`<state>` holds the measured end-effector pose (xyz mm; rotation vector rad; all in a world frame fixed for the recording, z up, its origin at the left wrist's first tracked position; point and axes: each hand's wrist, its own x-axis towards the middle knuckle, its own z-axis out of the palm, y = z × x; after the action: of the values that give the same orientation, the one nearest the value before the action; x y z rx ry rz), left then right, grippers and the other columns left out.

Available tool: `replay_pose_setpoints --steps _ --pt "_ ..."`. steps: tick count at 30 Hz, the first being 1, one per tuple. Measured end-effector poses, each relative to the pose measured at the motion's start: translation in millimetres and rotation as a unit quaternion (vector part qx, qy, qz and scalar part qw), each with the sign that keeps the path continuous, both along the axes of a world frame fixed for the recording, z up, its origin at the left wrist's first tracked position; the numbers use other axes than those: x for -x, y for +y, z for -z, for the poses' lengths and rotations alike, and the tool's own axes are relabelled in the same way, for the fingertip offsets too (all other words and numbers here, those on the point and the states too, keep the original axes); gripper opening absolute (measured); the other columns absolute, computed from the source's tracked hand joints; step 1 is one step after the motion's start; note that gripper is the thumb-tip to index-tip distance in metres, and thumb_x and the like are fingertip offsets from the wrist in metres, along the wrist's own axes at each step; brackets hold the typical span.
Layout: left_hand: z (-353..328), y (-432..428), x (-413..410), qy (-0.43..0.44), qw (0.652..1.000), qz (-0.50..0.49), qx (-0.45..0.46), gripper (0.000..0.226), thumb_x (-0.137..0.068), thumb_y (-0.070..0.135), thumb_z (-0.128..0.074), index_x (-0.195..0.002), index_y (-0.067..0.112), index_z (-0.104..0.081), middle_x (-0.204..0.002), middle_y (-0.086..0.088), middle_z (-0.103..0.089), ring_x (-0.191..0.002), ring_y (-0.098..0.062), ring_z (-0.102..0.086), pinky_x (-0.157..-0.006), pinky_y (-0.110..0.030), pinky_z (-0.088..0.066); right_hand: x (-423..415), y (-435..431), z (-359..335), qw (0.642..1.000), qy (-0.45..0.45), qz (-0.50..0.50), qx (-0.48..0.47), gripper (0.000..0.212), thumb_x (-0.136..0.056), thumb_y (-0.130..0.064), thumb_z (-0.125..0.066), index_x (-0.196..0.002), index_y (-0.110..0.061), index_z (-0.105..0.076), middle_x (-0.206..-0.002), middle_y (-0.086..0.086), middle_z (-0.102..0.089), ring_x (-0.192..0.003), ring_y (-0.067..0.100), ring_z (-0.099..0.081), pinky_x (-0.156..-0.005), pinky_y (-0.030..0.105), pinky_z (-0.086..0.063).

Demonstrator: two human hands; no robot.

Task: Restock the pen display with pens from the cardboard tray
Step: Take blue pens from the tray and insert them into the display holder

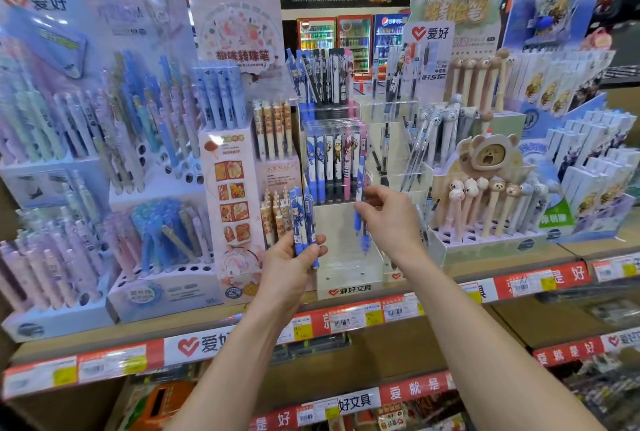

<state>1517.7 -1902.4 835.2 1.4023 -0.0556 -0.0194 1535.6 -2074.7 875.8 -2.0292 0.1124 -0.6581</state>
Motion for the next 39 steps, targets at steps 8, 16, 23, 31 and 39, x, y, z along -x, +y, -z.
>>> replay_pose_setpoints --steps 8,16,23,31,39 --pt "1.4 1.5 -5.0 0.011 1.0 0.003 -0.007 0.026 -0.098 0.0 -0.057 -0.115 0.019 -0.065 -0.105 0.001 -0.077 -0.097 -0.012 -0.073 -0.073 -0.029 -0.05 -6.7 7.2 26.1 0.998 0.011 0.043 0.051 0.013 -0.091 -0.025 -0.067 -0.099 -0.021 -0.075 -0.086 -0.007 -0.075 -0.079 0.016 -0.071 -0.077 0.042 -0.059" --pt "-1.5 1.6 -4.0 0.007 1.0 0.008 -0.011 0.026 -0.099 -0.001 -0.055 -0.114 0.017 -0.064 -0.105 0.001 -0.076 -0.097 -0.012 -0.072 -0.073 -0.028 -0.055 -7.0 8.8 25.8 0.998 0.024 0.047 0.024 0.016 -0.092 -0.026 -0.065 -0.102 -0.021 -0.076 -0.09 -0.006 -0.076 -0.08 0.018 -0.071 -0.079 0.043 -0.059" --pt "0.5 2.0 -3.7 0.003 1.0 0.005 -0.028 0.028 -0.099 0.001 -0.056 -0.118 0.02 -0.063 -0.106 0.002 -0.076 -0.095 -0.009 -0.074 -0.081 -0.03 -0.056 -3.6 13.2 31.9 0.991 -0.011 0.106 0.076 0.015 -0.093 -0.027 -0.066 -0.1 -0.02 -0.077 -0.089 -0.002 -0.076 -0.082 0.019 -0.067 -0.074 0.033 -0.052" --pt "-0.6 2.8 -2.7 0.004 1.0 0.008 -0.026 0.028 -0.098 0.002 -0.057 -0.115 0.022 -0.063 -0.106 0.002 -0.077 -0.096 -0.009 -0.074 -0.077 -0.026 -0.054 -11.8 13.3 34.3 0.991 0.004 0.122 0.053 0.014 -0.092 -0.029 -0.067 -0.096 -0.018 -0.076 -0.087 0.0 -0.071 -0.081 0.017 -0.064 -0.075 0.032 -0.05" --pt "-0.4 2.9 -3.2 0.004 1.0 0.011 -0.021 0.027 -0.098 0.0 -0.056 -0.106 0.025 -0.064 -0.105 0.001 -0.076 -0.096 -0.012 -0.073 -0.077 -0.028 -0.054 -7.0 10.2 28.4 0.995 0.046 0.086 0.012 0.013 -0.092 -0.024 -0.067 -0.091 -0.015 -0.076 -0.077 -0.003 -0.068 -0.076 0.017 -0.062 -0.068 0.026 -0.039"
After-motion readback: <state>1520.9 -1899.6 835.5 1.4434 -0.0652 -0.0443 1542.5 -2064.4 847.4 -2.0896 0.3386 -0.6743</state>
